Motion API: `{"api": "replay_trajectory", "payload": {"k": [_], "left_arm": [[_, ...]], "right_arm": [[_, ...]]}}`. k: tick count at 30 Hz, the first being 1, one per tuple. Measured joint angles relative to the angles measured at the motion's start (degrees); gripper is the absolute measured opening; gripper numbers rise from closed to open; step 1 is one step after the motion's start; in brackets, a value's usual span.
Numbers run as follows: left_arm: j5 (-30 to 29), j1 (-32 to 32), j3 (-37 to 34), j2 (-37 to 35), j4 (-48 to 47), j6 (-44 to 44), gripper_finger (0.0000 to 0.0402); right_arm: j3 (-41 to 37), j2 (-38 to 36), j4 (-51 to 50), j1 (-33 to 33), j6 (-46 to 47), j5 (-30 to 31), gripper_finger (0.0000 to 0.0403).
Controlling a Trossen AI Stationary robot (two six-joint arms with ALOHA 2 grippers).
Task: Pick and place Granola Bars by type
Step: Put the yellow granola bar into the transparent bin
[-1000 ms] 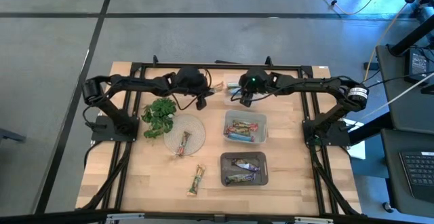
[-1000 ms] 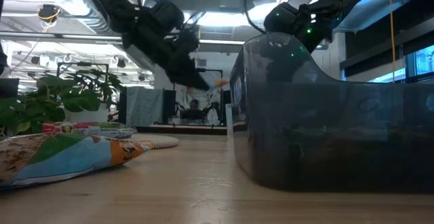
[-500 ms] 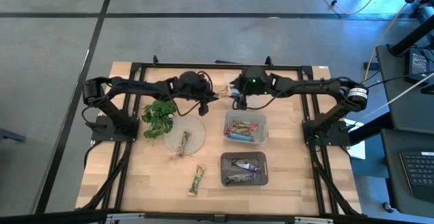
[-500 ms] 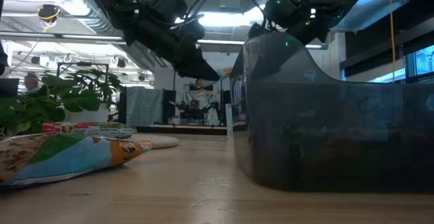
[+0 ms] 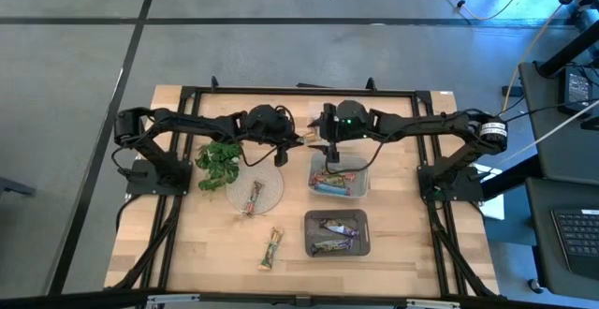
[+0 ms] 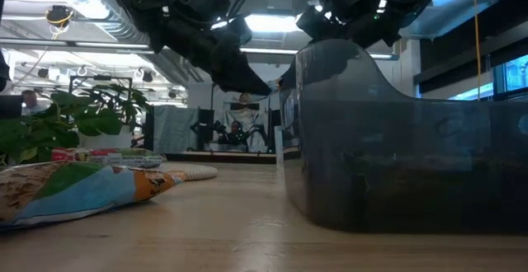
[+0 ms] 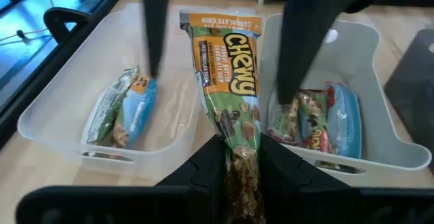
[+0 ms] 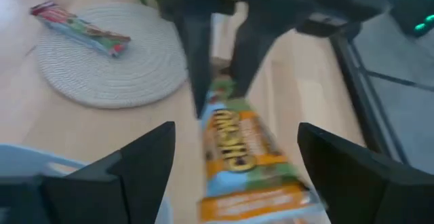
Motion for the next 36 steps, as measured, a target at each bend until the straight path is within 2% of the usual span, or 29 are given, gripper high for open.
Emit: {"api": "replay_trajectory", "payload": {"k": [10,16,23,26,29,36], "left_arm": [[0.0,-1.2,0.0,0.0,0.0,0.7,0.0067],[0.0,-1.2,0.0,0.0,-0.1,1.5,0.0064],[-0.3,-1.2,0.0,0.0,-0.1,1.5,0.0067],[-0.8,-1.2,0.0,0.0,-0.1,1.5,0.0065],[-0.9,-1.2,0.0,0.0,-0.1,1.5,0.0064],[-1.2,-1.2,0.0,0.0,-0.1,1.4,0.0073]], "right_arm": [[0.0,0.0,-0.4,0.4,4.0,-0.5,0.0304],[0.0,0.0,-1.4,0.4,3.7,-4.6,0.0242],[0.0,0.0,-1.5,0.3,3.6,-4.7,0.0147],[0.0,0.0,-1.6,0.3,3.6,-4.7,0.0118],[0.0,0.0,-1.6,0.3,3.6,-4.7,0.0106],[0.0,0.0,-2.2,0.3,3.7,-4.6,0.0109]]}}
